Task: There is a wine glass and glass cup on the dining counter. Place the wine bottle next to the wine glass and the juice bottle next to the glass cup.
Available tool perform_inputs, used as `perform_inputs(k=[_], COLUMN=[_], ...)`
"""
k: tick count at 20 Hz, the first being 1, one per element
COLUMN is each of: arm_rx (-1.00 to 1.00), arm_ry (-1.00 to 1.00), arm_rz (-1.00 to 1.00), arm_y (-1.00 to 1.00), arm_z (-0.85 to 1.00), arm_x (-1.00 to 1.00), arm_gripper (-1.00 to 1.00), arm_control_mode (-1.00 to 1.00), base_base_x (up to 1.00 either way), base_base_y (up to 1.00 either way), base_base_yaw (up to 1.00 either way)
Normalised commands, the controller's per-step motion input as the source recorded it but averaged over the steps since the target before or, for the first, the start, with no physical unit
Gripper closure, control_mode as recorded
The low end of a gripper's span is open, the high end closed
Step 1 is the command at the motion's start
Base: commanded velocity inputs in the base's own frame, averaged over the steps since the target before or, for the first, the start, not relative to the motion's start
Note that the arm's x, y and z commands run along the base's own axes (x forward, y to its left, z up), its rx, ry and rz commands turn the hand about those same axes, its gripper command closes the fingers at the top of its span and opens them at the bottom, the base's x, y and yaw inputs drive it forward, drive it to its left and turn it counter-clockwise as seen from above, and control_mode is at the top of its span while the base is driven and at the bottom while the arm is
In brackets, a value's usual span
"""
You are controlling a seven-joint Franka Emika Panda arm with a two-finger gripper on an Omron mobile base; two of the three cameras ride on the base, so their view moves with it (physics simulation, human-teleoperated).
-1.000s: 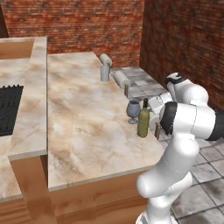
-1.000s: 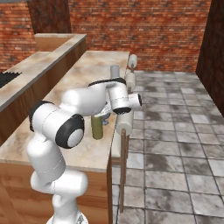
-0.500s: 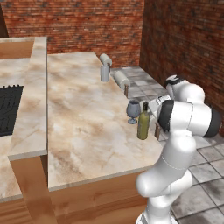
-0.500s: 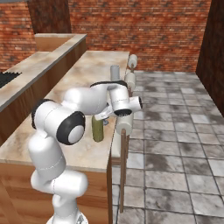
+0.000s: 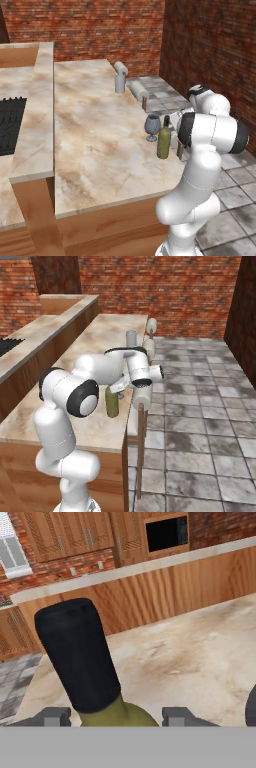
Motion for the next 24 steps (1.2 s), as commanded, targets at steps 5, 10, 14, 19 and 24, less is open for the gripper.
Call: perform_inputs(k=[5, 10, 14, 19, 24], arm_rx=[0.0, 0.0, 0.0, 0.01, 0.0], arm_ry=[-0.04, -0.02, 0.0, 0.0, 0.0], arm_rz=[0.03, 0.02, 0.0, 0.0, 0.0], arm_y=[-0.06, -0.03, 0.0, 0.0, 0.0], arm_z=[0.0, -0.03, -0.26, -0.31, -0.3], arm_x=[0.2, 0.14, 0.07, 0.05, 0.07], arm_gripper=[1.0, 1.0, 1.0, 1.0, 1.0], arm_control_mode=[-1.0, -1.0, -1.0, -1.0, -1.0], base_base_x=[0.0, 0.0, 0.0, 0.0, 0.0], base_base_y=[0.0, 0.0, 0.0, 0.0, 0.0], base_base_yaw=[0.0, 0.0, 0.0, 0.0, 0.0])
